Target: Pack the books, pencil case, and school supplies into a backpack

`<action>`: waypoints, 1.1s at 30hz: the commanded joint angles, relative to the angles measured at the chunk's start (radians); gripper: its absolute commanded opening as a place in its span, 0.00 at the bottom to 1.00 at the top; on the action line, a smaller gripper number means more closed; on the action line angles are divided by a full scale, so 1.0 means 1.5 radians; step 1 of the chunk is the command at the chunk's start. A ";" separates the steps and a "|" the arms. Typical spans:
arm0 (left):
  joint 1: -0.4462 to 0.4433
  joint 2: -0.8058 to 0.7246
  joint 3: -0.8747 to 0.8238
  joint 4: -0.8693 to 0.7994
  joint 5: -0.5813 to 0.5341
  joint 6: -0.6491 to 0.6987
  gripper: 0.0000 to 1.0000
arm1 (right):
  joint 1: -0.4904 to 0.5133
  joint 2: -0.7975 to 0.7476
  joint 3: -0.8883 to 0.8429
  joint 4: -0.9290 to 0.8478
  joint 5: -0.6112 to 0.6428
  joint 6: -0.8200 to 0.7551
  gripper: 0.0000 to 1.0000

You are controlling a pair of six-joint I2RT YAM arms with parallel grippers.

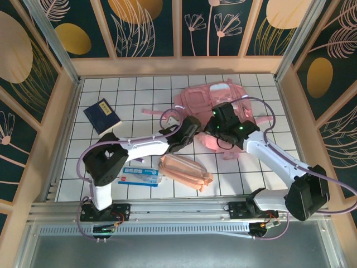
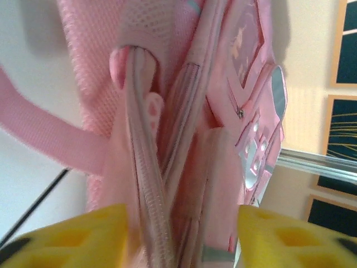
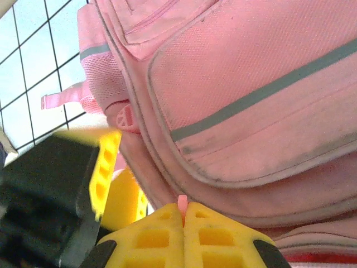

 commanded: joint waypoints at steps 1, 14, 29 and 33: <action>0.049 -0.070 -0.099 0.120 0.005 0.082 0.64 | -0.019 -0.032 0.026 0.036 -0.006 -0.024 0.00; 0.153 0.054 0.005 0.130 0.174 0.362 0.76 | -0.062 -0.073 0.031 -0.032 -0.057 -0.085 0.00; 0.152 0.114 0.071 0.097 0.186 0.312 0.00 | -0.087 -0.047 0.050 -0.060 -0.067 -0.100 0.00; 0.131 0.042 0.052 0.060 0.160 0.260 0.00 | -0.049 -0.026 0.058 -0.063 -0.009 -0.046 0.00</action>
